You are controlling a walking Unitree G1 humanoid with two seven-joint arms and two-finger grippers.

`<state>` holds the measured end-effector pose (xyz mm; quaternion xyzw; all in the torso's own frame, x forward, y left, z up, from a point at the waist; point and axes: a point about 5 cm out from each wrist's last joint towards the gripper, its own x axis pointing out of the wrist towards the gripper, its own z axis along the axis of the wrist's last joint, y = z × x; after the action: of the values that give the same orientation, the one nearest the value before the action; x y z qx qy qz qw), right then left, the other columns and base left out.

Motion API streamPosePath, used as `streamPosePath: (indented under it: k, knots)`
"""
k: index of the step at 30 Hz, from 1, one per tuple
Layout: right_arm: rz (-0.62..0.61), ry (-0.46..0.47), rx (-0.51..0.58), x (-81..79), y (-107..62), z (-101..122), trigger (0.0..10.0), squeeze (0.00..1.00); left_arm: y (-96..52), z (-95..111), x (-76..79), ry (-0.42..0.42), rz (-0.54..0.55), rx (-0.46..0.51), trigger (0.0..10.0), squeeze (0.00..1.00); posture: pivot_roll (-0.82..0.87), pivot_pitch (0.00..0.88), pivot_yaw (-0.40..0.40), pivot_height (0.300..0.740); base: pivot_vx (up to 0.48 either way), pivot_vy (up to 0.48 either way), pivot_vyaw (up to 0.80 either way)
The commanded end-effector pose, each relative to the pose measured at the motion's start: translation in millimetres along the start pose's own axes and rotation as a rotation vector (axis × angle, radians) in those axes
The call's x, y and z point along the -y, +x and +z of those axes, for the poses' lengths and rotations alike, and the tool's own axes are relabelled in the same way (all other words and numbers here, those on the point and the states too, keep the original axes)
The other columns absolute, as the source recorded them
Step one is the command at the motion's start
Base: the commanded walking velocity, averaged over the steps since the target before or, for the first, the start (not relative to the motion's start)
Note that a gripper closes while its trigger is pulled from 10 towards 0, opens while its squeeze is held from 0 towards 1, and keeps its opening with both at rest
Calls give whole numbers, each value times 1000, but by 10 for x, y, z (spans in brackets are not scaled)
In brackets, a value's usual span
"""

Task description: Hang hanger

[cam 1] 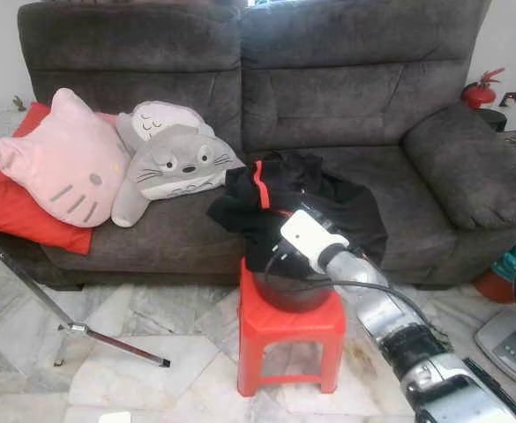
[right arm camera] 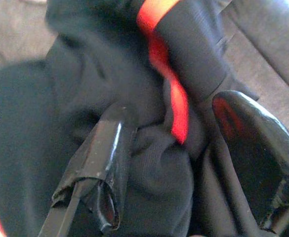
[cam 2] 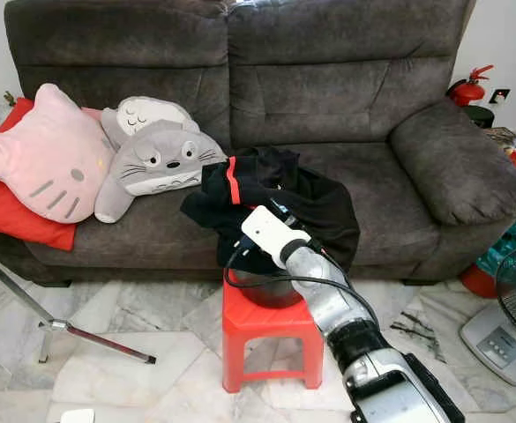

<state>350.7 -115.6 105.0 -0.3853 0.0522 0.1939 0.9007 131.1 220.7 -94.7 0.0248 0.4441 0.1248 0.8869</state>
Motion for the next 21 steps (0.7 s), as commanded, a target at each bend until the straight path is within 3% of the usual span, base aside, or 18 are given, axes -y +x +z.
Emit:
streamPosePath:
  k: [1, 7, 8, 9, 10, 11, 12, 13, 14, 16, 17, 18, 21]
  knots:
    - [13, -18, -11, -37, -12, -13, 10000, 0, -3, -23, 3, -7, 2, -15, 10000, 0, -81, 0, 58, 740, 0, 0, 0]
    - [1, -30, -27, 34, 21, -15, 10000, 0, -4, -25, 1, -5, 3, -15, 10000, 0, -82, 0, 58, 740, 0, 0, 0]
    - [-7, -33, -27, 63, 27, -7, 8667, 0, -4, -26, 0, -4, 4, -16, 10000, 0, -80, 0, 59, 740, 0, 0, 0]
    - [-9, -33, -27, 68, 27, -5, 4745, 0, -4, -26, -1, -4, 4, -16, 10000, 0, -80, 0, 59, 740, 0, 0, 0]
    - [-11, -36, -25, 79, 29, 2, 2824, 0, -4, -26, 0, -4, 4, -15, 10000, 0, -79, 0, 59, 740, 0, 0, 0]
    - [-15, -38, -18, 96, 36, 17, 1569, 0, -4, -26, -1, -5, 5, -15, 10000, 0, -79, 0, 59, 740, 0, 0, 0]
    - [-16, -39, -15, 102, 39, 24, 1569, 0, -4, -27, -1, -5, 5, -15, 10000, 0, -79, 0, 59, 740, 0, 0, 0]
    - [-19, -39, -12, 111, 44, 35, 2745, 0, -5, -27, -2, -5, 6, -16, 10000, 0, -79, 0, 59, 740, 0, 0, 0]
    - [-21, -39, -8, 122, 53, 52, 4902, 0, -5, -28, -2, -4, 6, -16, 10000, 0, -79, 0, 59, 740, 0, 0, 0]
    - [-19, -40, -7, 127, 60, 61, 4902, 0, -5, -28, -3, -4, 6, -16, 10000, 0, -79, 0, 59, 740, 0, 0, 0]
    - [-17, -40, -7, 130, 69, 70, 6824, 0, -5, -28, -2, -3, 5, -15, 10000, 0, -79, 0, 60, 740, 0, 0, 0]
    - [-14, -40, -9, 128, 74, 71, 10000, 0, -5, -28, -2, -3, 4, -15, 10000, 0, -79, 0, 60, 740, 0, 0, 0]
    - [-11, -39, -12, 129, 82, 72, 10000, 0, -5, -29, -3, -3, 4, -15, 10000, 0, -78, 0, 60, 740, 0, 0, 0]
